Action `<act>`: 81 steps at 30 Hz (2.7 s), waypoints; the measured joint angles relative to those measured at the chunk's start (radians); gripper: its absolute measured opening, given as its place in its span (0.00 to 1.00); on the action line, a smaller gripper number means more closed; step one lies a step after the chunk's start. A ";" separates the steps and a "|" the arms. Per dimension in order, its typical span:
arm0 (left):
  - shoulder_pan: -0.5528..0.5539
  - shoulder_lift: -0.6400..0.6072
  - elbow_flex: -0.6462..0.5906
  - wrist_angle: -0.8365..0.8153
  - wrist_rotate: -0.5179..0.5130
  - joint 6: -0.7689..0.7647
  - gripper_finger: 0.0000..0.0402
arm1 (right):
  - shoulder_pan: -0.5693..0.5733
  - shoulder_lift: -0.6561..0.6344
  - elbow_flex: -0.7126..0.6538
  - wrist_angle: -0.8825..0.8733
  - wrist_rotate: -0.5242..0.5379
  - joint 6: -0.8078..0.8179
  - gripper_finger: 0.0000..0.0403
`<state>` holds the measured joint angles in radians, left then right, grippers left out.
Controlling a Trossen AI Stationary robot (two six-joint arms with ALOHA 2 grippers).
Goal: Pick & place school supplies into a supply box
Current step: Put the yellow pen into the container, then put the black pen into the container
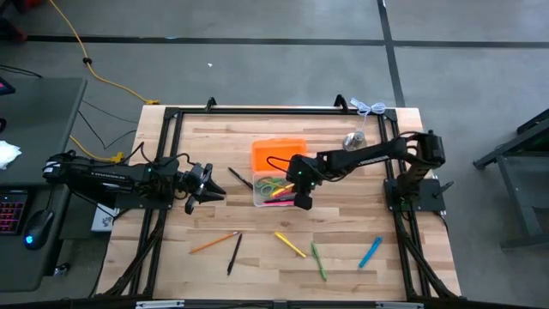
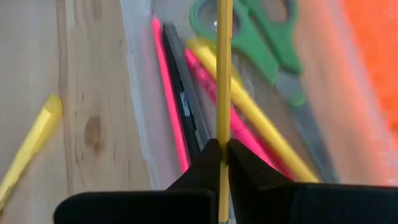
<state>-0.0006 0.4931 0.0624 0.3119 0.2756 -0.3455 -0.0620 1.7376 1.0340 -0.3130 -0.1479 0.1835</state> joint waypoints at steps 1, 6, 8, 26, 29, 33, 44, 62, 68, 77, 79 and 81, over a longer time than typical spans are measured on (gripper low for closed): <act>0.000 0.000 0.000 0.000 0.000 0.000 0.32 | 0.000 0.012 0.000 -0.001 -0.010 0.002 0.00; 0.000 0.000 0.000 0.000 0.000 0.000 0.32 | 0.001 0.050 0.000 0.005 -0.042 0.023 0.00; 0.000 0.000 0.000 0.000 0.000 0.000 0.32 | 0.001 0.050 0.000 0.007 -0.041 0.026 0.00; 0.000 0.000 0.000 0.000 0.000 0.000 0.32 | 0.000 0.050 0.000 0.003 -0.038 0.097 0.01; 0.000 0.000 0.000 0.000 0.000 0.000 0.32 | 0.000 0.050 0.000 0.003 -0.039 0.098 0.03; 0.000 0.000 0.000 0.000 0.000 0.000 0.32 | 0.000 0.050 0.000 0.003 -0.039 0.105 0.06; 0.000 0.000 0.000 0.000 0.000 0.000 0.32 | -0.001 0.050 -0.001 0.010 -0.028 0.107 0.17; 0.000 0.000 0.000 0.000 0.001 0.000 0.32 | -0.036 -0.067 -0.001 0.052 -0.148 0.072 0.18; 0.000 0.000 0.000 0.000 0.002 0.000 0.32 | -0.036 -0.179 -0.001 0.112 -0.147 0.067 0.18; 0.000 0.000 0.000 0.035 0.001 -0.024 0.32 | -0.036 -0.377 -0.001 0.120 -0.102 0.038 0.18; 0.000 0.000 0.000 0.049 0.001 -0.050 0.32 | -0.036 -0.418 -0.001 0.114 -0.101 0.022 0.18; 0.000 0.000 0.000 0.060 0.000 -0.078 0.32 | -0.036 -0.454 -0.001 0.103 -0.102 0.013 0.18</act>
<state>-0.0002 0.4931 0.0628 0.3718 0.2756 -0.4231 -0.0978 1.2836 1.0328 -0.2096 -0.2497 0.1968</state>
